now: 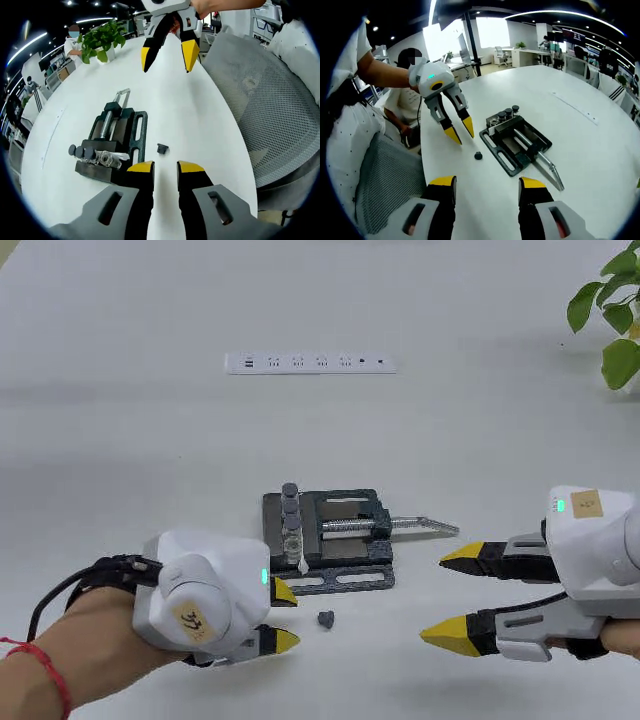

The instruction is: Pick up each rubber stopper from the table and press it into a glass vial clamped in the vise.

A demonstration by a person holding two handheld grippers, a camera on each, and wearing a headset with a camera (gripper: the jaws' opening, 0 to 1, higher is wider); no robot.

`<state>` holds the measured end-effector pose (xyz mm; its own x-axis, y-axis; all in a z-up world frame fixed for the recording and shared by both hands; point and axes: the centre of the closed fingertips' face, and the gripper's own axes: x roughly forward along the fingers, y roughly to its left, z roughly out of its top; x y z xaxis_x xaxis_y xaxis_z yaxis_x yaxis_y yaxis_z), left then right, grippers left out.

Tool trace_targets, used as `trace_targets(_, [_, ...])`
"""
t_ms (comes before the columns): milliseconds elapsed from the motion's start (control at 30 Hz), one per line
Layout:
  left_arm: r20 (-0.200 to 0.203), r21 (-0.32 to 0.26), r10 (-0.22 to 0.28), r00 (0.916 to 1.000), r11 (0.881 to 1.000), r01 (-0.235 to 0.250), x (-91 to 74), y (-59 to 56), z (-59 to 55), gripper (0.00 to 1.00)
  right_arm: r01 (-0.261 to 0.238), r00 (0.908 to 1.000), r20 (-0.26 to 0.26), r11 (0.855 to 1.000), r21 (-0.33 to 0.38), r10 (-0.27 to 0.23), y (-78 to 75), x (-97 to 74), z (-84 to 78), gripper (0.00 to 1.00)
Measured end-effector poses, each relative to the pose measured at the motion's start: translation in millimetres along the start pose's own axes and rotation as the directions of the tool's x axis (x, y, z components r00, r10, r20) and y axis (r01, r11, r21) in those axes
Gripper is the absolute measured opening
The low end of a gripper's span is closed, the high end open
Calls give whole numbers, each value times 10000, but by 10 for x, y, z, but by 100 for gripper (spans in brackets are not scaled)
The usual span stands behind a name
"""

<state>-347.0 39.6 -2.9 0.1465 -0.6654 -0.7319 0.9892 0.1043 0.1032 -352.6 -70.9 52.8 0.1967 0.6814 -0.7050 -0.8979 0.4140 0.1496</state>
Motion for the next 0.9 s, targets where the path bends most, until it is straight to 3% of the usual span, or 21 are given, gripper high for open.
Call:
trace_targets(367, [-230, 456, -144, 9996, 9988, 155, 217, 35, -7, 10, 246, 9994, 226, 9995, 218, -251, -36, -86, 8, 45])
trace_targets(900, [-335, 785, -415, 9986, 9959, 440, 324, 36, -2, 8, 279, 9993, 242, 9991, 312, -287, -65, -120, -20, 44])
